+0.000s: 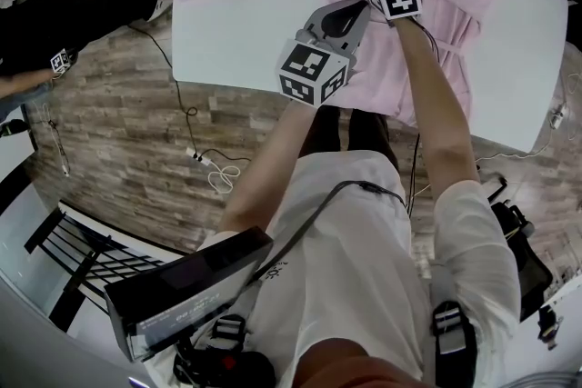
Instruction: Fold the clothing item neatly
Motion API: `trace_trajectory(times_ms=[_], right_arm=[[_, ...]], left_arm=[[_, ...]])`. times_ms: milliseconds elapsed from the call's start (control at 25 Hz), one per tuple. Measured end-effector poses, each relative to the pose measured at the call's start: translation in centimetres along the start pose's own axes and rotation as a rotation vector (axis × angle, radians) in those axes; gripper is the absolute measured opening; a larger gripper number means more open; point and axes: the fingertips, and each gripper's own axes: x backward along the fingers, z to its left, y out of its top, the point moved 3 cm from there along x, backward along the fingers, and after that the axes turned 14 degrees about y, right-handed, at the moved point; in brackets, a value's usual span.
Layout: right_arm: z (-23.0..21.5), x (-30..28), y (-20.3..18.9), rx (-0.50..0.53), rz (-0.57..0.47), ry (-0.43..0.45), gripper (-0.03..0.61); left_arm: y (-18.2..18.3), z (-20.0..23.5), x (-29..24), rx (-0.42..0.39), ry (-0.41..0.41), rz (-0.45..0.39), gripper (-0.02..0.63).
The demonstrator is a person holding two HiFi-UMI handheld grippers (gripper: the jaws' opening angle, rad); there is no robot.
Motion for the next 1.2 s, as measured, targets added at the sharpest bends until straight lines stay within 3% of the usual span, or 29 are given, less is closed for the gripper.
trace_trajectory(times_ms=[280,560,880,1200], right_arm=[[0.7,0.7,0.1,0.014,-0.010,0.062,0.083],[-0.5,3.5,0.4,0.026,-0.055,0.068,0.083],[-4.6,6.6,-1.3,0.053,-0.003,0.026,0.083],[-5.4,6.1,-2.2,0.186,0.114,0.042,0.099]], left_arm=[[-0.1,-0.1,-0.4,0.006,0.009,-0.001,0.002],[-0.2,-0.2,-1.8,0.006,0.029,0.002,0.002],[-0.4,0.4,-5.4,-0.015,0.085,0.024,0.002],[-1.4,1.9,-9.3,-0.040,0.159,0.056,0.002]])
